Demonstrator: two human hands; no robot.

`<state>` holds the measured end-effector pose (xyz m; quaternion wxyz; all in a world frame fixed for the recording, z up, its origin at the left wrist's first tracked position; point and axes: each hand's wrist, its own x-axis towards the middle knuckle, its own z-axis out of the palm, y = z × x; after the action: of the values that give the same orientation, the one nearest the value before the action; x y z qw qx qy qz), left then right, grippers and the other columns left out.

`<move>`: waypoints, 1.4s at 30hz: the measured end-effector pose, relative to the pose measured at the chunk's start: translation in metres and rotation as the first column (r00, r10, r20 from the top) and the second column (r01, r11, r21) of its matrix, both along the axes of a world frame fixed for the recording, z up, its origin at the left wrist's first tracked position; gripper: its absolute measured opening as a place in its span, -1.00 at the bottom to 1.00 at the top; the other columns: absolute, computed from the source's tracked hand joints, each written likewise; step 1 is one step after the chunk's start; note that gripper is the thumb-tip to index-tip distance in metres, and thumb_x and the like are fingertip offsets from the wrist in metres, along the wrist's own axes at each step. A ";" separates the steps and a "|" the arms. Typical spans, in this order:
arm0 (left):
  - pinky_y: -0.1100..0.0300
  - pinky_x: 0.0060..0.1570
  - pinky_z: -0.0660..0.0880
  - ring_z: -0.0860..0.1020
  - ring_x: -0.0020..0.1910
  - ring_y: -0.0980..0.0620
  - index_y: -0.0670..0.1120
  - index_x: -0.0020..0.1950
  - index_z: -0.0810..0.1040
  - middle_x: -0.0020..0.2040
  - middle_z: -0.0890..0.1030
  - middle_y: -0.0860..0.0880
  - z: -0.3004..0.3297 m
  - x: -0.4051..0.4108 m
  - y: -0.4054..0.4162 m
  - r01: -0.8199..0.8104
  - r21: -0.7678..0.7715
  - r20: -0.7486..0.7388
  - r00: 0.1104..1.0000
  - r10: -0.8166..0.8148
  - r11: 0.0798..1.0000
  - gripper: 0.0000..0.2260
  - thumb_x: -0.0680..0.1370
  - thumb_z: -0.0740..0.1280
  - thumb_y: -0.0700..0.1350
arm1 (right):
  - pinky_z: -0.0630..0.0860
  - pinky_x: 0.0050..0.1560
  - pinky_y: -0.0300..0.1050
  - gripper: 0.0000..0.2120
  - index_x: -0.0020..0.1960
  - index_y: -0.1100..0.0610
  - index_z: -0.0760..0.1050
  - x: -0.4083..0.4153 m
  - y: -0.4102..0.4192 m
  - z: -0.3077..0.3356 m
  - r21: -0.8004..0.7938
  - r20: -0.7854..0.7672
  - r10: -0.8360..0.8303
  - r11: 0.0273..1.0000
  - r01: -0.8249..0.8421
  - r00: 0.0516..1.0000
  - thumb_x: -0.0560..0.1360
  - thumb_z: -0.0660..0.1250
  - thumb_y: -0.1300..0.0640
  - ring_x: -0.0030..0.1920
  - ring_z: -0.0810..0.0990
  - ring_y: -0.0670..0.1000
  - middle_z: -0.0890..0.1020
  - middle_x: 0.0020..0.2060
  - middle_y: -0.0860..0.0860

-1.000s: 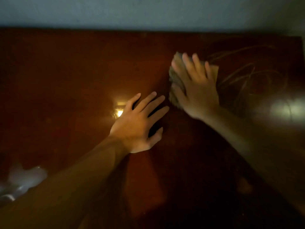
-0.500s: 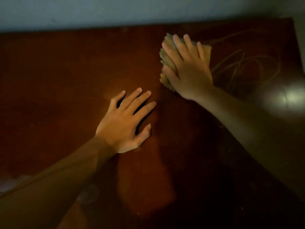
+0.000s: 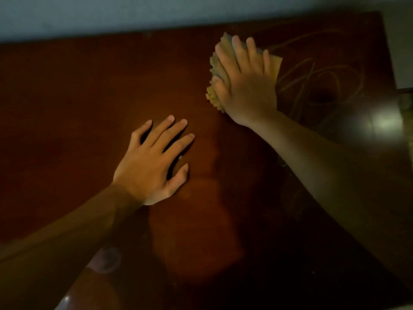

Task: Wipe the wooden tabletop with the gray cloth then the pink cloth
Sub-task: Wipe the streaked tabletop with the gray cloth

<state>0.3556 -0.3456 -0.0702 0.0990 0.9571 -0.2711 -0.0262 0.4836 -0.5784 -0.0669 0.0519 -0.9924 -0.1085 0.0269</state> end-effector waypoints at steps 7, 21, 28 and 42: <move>-0.20 0.52 0.06 0.16 0.60 -0.12 -0.03 0.54 0.36 0.58 0.28 -0.10 0.004 0.001 -0.001 -0.005 0.031 -0.023 1.000 0.006 1.000 -0.46 0.62 0.11 0.18 | -0.09 0.62 0.23 -0.42 0.64 -0.02 0.20 -0.141 -0.029 -0.003 0.041 0.009 -0.073 0.997 0.072 0.997 0.66 0.05 -0.19 0.65 0.04 0.20 0.16 0.65 0.12; -0.20 0.51 0.07 0.18 0.59 -0.12 -0.01 0.54 0.34 0.58 0.28 -0.10 0.002 0.001 -0.002 -0.017 0.030 -0.017 1.000 0.017 0.999 -0.47 0.62 0.09 0.19 | -0.11 0.60 0.26 -0.39 0.66 -0.03 0.13 -0.128 -0.028 -0.001 0.030 -0.012 -0.309 0.950 0.310 0.951 0.64 0.00 -0.18 0.66 0.01 0.21 0.10 0.66 0.11; -0.19 0.51 0.04 0.17 0.60 -0.11 -0.01 0.53 0.34 0.58 0.28 -0.09 0.000 0.001 -0.001 -0.010 0.003 -0.007 1.000 0.010 1.000 -0.48 0.63 0.09 0.18 | -0.09 0.59 0.24 -0.40 0.65 -0.12 0.12 -0.118 -0.066 -0.005 0.016 -0.035 -0.080 0.997 0.081 0.996 0.64 0.02 -0.24 0.65 0.02 0.17 0.11 0.66 0.07; -0.20 0.51 0.03 0.15 0.60 -0.10 -0.04 0.55 0.32 0.58 0.27 -0.11 0.003 0.001 -0.002 -0.004 -0.005 -0.028 1.000 0.004 1.000 -0.46 0.63 0.06 0.18 | -0.09 0.61 0.21 -0.41 0.65 -0.08 0.17 -0.109 -0.035 0.002 0.045 -0.058 -0.039 0.998 0.042 0.998 0.66 0.02 -0.22 0.66 0.02 0.17 0.13 0.66 0.06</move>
<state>0.3565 -0.3475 -0.0669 0.1052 0.9570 -0.2677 -0.0385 0.3743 -0.6130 -0.0651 0.0784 -0.9917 -0.0874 0.0515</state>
